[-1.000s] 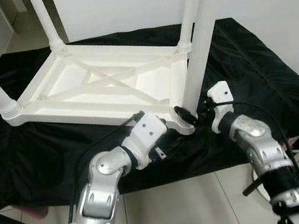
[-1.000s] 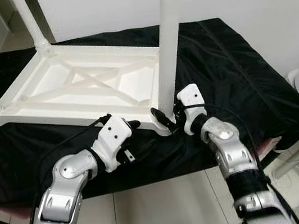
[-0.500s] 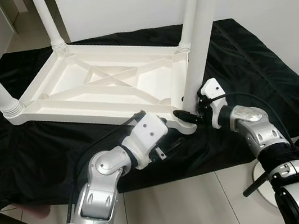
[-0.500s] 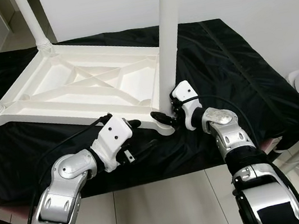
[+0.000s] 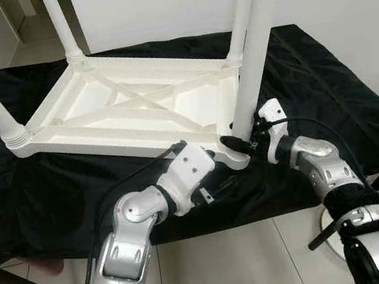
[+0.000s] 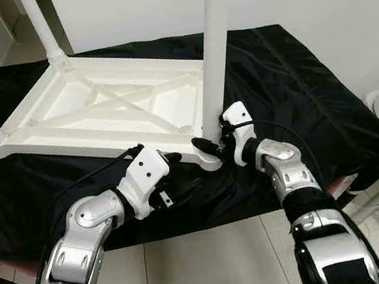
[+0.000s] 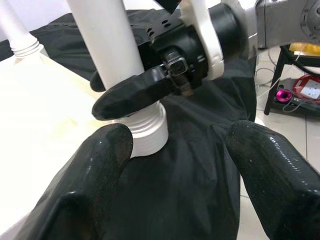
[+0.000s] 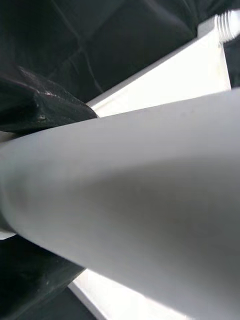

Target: Building children table

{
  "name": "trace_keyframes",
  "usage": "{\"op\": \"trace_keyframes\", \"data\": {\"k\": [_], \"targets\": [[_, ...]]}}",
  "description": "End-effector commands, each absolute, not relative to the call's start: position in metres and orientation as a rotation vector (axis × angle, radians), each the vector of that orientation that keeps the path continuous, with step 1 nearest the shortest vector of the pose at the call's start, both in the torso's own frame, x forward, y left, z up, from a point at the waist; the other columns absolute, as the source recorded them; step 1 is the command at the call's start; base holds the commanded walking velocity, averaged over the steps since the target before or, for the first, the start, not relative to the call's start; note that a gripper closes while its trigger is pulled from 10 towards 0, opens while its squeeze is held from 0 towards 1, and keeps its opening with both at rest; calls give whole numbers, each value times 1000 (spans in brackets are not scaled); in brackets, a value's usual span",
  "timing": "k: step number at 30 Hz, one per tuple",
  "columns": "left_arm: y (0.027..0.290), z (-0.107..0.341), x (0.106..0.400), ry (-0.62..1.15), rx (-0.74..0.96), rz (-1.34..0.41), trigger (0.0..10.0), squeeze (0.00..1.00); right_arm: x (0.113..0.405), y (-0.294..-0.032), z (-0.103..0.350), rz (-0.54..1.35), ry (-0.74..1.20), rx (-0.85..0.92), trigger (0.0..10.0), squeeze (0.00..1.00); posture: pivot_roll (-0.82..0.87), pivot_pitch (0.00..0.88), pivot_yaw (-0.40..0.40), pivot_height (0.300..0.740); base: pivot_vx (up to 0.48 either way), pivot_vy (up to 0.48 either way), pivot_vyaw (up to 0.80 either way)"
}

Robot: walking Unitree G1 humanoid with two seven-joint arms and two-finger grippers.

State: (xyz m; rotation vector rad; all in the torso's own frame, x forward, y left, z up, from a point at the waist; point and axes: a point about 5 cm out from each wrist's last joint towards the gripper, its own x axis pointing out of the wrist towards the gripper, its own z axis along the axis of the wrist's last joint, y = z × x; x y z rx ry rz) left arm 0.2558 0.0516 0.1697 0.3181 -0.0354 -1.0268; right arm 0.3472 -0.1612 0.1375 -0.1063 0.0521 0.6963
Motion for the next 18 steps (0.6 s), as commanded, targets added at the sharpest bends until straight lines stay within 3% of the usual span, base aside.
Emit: {"op": "trace_keyframes", "data": {"k": [1,5,6,13,18], "targets": [[53,171,257,-44,311,-952,10000,0,345,-162,133,604,70,-15,10000,0,-64,10,-9,740,0,0,0],[53,172,259,-43,300,-930,10000,0,337,-141,134,472,40,91,10000,0,-75,24,-12,740,0,0,0],[53,173,261,-43,294,-919,10000,0,336,-134,135,350,31,120,10000,0,-80,26,-15,740,0,0,0],[51,175,265,-49,290,-906,10000,0,329,-128,136,-34,28,130,10000,0,-79,27,-19,740,0,0,0],[51,178,267,-55,286,-894,10000,0,324,-124,139,-106,21,154,10000,0,-81,29,-7,740,0,0,0]]}}
